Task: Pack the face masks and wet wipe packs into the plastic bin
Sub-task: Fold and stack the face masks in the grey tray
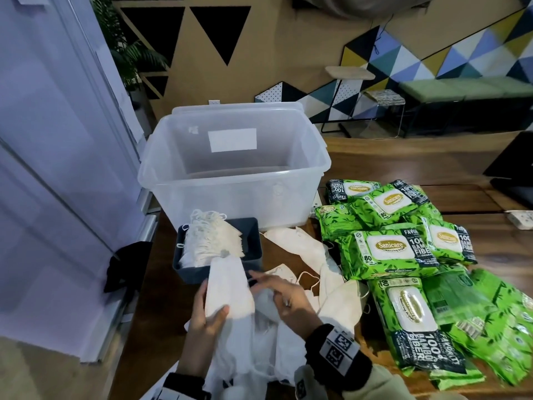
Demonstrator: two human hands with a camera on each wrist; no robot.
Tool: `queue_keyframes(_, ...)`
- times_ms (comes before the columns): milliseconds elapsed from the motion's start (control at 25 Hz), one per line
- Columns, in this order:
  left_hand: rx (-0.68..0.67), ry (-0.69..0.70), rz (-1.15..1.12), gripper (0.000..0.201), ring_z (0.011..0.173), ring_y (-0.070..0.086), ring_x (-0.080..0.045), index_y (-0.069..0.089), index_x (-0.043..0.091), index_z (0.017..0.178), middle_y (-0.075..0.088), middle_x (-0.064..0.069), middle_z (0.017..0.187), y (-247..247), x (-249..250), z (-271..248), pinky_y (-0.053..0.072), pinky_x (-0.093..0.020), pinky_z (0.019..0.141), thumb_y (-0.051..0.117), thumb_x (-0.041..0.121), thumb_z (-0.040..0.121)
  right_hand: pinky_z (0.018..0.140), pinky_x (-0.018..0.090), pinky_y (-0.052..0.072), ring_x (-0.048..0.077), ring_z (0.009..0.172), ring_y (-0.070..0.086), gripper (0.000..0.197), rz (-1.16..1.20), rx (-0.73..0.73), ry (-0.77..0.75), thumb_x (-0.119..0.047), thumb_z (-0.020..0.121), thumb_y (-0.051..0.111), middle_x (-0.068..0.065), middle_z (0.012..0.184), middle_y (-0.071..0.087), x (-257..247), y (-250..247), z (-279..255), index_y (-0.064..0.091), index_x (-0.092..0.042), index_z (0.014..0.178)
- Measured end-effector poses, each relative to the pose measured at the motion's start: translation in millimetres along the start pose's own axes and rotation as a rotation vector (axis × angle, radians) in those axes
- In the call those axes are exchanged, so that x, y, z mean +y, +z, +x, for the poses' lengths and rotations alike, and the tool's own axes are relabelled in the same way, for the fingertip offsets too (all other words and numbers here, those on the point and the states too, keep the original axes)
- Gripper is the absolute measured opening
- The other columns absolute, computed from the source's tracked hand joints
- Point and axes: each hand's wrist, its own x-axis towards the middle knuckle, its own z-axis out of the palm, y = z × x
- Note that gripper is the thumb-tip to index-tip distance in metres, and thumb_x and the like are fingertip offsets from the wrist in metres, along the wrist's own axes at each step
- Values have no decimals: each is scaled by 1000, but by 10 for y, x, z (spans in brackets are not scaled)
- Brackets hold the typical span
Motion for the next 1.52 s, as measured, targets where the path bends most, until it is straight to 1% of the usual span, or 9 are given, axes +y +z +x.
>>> queue_keyframes(160, 79, 28, -76, 76, 120, 47, -18, 22, 29, 147, 41, 5, 138, -235, 62, -29, 40, -38, 101, 59, -1, 87, 89, 22, 41, 23, 106, 60, 34, -247, 330, 326, -10, 76, 44, 7, 106, 69, 469, -435, 310, 70, -11, 97)
queue_keyframes(280, 100, 105, 2, 74, 120, 40, 16, 30, 35, 140, 39, 31, 136, -351, 55, -73, 28, -31, 110, 62, -1, 85, 100, 31, 32, 31, 123, 42, 36, -677, 158, 672, -4, 87, 48, 19, 127, 53, 925, -784, 688, 52, -1, 123)
queue_keyframes(440, 102, 161, 145, 62, 116, 28, 33, 40, 41, 126, 36, 57, 119, -484, 36, -31, 21, -23, 108, 60, 25, 70, 103, 39, 35, 31, 129, 33, 55, -1015, -4, 713, -15, 90, 52, 16, 137, 39, 1215, -856, 978, 28, -1, 138)
queue_keyframes(560, 108, 162, 89, 60, 122, 32, 24, 46, 37, 127, 41, 51, 122, -531, 27, 18, 26, -26, 108, 63, 19, 72, 91, 41, 47, 33, 112, 50, 52, -1106, 186, 620, -16, 78, 71, 17, 118, 53, 1192, -738, 998, 47, -3, 123)
queue_keyframes(800, 56, 7, -92, 41, 126, 49, -20, 65, 27, 113, 60, 6, 129, -393, -139, 33, 34, -48, 110, 63, 13, 75, 84, 38, 46, 37, 101, 60, 44, -237, 396, 770, -1, 81, 63, 23, 108, 63, 767, -710, 658, 47, -3, 122)
queue_keyframes(1040, -44, -55, -81, 40, 104, 57, -4, 62, 24, 114, 53, -3, 130, 56, -58, 35, 48, -20, 80, 60, 6, 78, 62, 17, 45, 7, 66, 54, 33, 326, 509, 562, 13, 80, 59, 6, 75, 54, 17, -566, -190, 62, -15, 97)
queue_keyframes(1240, -23, -31, -222, 72, 136, 37, -27, 28, 28, 142, 35, -2, 149, 474, 55, 55, 28, -52, 113, 54, -1, 82, 75, 23, 49, 11, 78, 59, 42, 392, 370, 428, 4, 82, 63, 3, 80, 62, -409, -315, -408, 58, -26, 111)
queue_keyframes(1360, -11, -127, -367, 76, 124, 49, -28, 15, 34, 148, 46, 1, 138, 618, 138, 96, 35, -51, 108, 38, -12, 93, 83, 28, 52, 11, 83, 61, 45, 266, 313, 457, 2, 84, 62, -4, 83, 63, -487, -210, -395, 53, -31, 113)
queue_keyframes(1520, 58, -197, -543, 43, 97, 59, -31, 43, 16, 132, 62, -11, 109, 670, 276, 81, 46, -40, 86, 36, -4, 94, 78, 22, 48, 12, 83, 60, 47, 118, 280, 450, -1, 83, 63, -11, 79, 58, -517, -211, -374, 51, -29, 119)
